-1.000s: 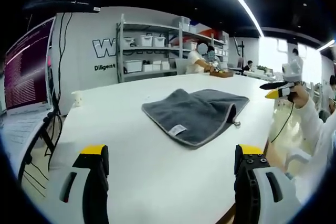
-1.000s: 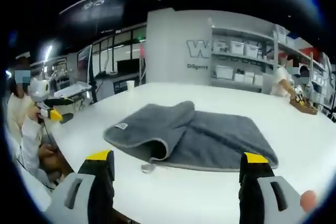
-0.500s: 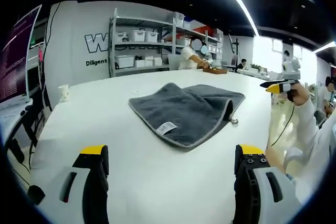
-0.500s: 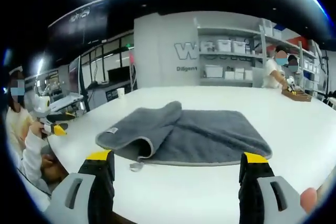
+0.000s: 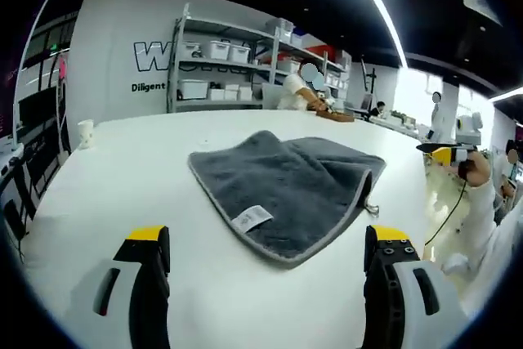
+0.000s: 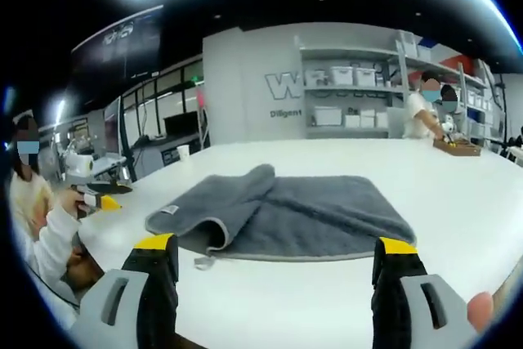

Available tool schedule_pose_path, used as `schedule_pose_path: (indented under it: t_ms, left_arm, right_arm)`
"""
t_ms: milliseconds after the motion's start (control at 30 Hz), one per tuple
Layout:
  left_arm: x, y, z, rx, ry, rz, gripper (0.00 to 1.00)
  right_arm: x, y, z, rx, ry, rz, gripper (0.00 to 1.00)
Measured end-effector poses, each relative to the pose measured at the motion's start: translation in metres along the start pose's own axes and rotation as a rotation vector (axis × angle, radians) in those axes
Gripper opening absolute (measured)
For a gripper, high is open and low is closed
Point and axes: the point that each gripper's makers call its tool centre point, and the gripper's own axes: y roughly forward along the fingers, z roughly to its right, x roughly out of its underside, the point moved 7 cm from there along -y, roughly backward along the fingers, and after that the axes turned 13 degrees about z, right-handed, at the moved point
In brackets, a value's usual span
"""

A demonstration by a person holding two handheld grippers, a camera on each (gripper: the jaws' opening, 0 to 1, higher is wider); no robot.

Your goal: Open the folded towel by lifting each exposed corner and separating the folded layers until the towel lies flat within the target outline without major curled edges

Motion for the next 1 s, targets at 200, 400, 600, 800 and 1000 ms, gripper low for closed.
schedule_pose_path:
  t_ms: [200, 400, 600, 800, 1000]
  left_arm:
    - [-0.012, 0.031, -0.011, -0.034, 0.051, -0.02, 0.91]
    - [-0.014, 0.069, -0.032, -0.059, 0.144, -0.07, 0.91]
    - [-0.001, 0.105, -0.048, -0.052, 0.034, -0.076, 0.82]
    - [0.01, 0.12, -0.061, -0.084, -0.017, -0.077, 0.74]
    - [0.014, 0.132, -0.076, -0.098, -0.023, -0.072, 0.56]
  right_arm:
    - [0.0, 0.0, -0.009, -0.044, 0.005, 0.004, 0.99]
    - [-0.007, -0.007, -0.006, -0.051, 0.022, 0.035, 0.99]
    - [-0.017, -0.017, -0.003, -0.043, 0.022, 0.076, 0.99]
    - [-0.023, -0.025, 0.0, -0.036, 0.02, 0.102, 0.99]
    - [-0.024, -0.028, 0.002, -0.042, 0.024, 0.11, 0.98]
